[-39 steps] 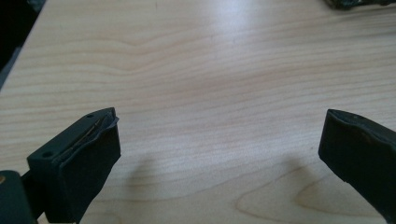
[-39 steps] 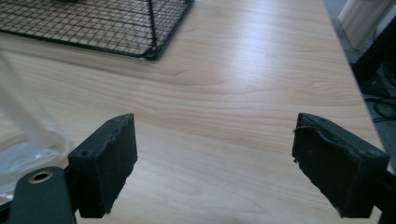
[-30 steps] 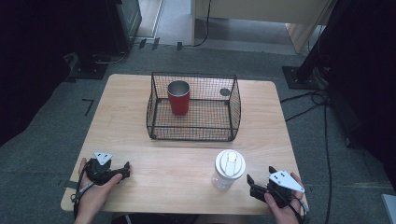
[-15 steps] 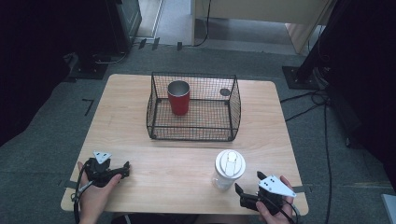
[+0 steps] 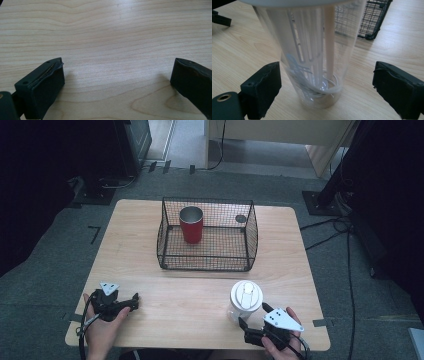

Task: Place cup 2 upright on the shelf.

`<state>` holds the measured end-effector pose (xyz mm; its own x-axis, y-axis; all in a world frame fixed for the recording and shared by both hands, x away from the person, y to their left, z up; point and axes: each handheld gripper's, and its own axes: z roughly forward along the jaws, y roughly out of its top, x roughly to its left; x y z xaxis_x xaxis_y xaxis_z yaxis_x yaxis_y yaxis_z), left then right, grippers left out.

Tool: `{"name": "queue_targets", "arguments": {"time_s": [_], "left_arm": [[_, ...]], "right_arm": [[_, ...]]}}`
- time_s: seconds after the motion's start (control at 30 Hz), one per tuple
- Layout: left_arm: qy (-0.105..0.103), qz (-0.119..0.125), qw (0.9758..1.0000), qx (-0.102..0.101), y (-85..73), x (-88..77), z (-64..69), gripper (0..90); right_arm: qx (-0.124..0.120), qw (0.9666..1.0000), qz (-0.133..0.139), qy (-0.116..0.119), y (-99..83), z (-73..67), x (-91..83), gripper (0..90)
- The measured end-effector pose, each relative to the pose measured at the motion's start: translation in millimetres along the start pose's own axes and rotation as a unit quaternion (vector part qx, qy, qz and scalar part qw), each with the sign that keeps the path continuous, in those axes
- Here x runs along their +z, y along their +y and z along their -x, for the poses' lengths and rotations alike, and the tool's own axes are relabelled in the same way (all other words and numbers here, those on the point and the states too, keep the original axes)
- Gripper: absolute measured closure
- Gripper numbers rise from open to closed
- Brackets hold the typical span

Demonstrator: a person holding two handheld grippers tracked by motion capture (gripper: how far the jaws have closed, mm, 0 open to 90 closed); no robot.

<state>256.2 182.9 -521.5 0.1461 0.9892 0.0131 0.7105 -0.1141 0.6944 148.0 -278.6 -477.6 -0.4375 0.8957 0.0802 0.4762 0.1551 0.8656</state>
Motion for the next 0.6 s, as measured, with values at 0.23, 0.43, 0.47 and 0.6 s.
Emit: {"name": "queue_targets", "arguments": {"time_s": [0.23,0.43,0.47,0.6], "left_arm": [[0.0,0.0,1.0,0.0,-0.1,0.0,0.0,0.0],[0.0,0.0,1.0,0.0,0.0,0.0,0.0,0.0],[0.0,0.0,1.0,0.0,0.0,0.0,0.1,0.0],[0.0,0.0,1.0,0.0,0.0,0.0,0.0,0.0]], "right_arm": [[0.005,0.9999,0.015,0.002,4.9,-7.1,7.9,9.2],[0.018,0.9996,0.022,-0.004,11.8,-10.2,13.2,9.3],[0.016,0.9996,0.024,-0.007,15.2,-12.8,15.3,9.2],[0.017,0.9996,0.021,-0.012,19.7,-16.3,19.5,9.2]]}}
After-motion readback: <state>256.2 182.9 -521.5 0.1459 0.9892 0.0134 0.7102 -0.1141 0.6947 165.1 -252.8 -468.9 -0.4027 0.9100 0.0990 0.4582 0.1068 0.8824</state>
